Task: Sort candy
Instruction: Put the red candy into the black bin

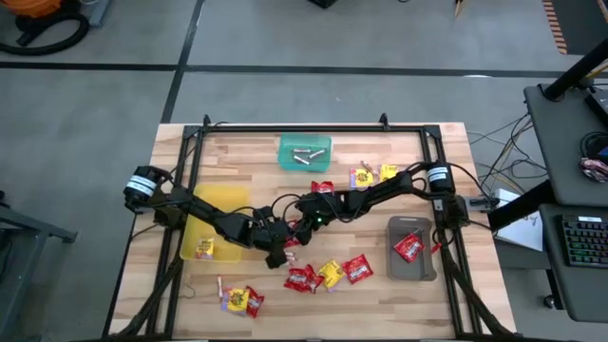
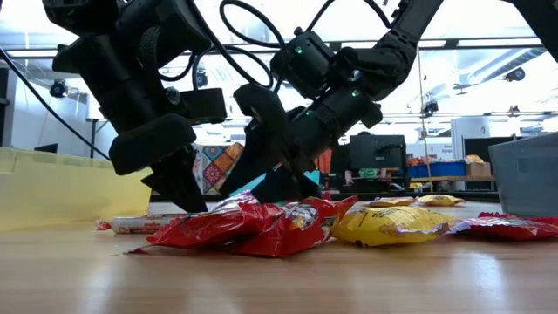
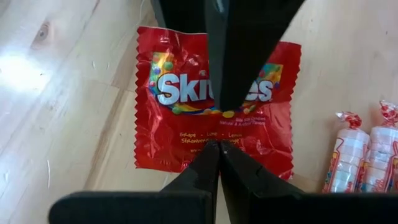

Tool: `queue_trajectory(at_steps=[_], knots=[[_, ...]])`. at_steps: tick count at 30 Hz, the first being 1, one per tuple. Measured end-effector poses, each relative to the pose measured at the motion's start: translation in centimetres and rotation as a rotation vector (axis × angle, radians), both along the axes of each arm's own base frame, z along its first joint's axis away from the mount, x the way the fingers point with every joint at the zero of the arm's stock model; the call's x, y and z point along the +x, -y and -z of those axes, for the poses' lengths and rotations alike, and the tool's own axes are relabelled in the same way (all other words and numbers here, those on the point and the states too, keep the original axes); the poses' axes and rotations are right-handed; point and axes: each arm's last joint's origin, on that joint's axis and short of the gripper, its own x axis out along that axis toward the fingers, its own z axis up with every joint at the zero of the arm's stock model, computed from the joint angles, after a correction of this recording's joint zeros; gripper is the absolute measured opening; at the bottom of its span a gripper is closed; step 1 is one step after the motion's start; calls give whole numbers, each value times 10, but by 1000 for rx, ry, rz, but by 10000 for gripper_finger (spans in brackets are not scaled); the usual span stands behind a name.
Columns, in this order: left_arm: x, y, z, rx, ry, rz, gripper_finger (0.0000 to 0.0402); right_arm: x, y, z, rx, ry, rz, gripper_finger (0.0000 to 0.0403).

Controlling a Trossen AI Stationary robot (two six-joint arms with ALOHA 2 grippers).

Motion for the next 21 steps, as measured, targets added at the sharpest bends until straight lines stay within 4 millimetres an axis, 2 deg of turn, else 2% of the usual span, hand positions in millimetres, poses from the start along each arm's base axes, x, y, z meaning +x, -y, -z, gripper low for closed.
queue_trajectory(at_steps=[7, 14, 21], knots=[[1, 0, -1, 1, 16, 3, 0, 0, 0, 0, -11, 1, -3, 30], [-4, 2, -13, 1, 20, 11, 0, -1, 1, -9, -49, 25, -22, 19], [-10, 0, -26, 13, 26, 7, 0, -17, 2, -48, -153, -8, -34, 16]])
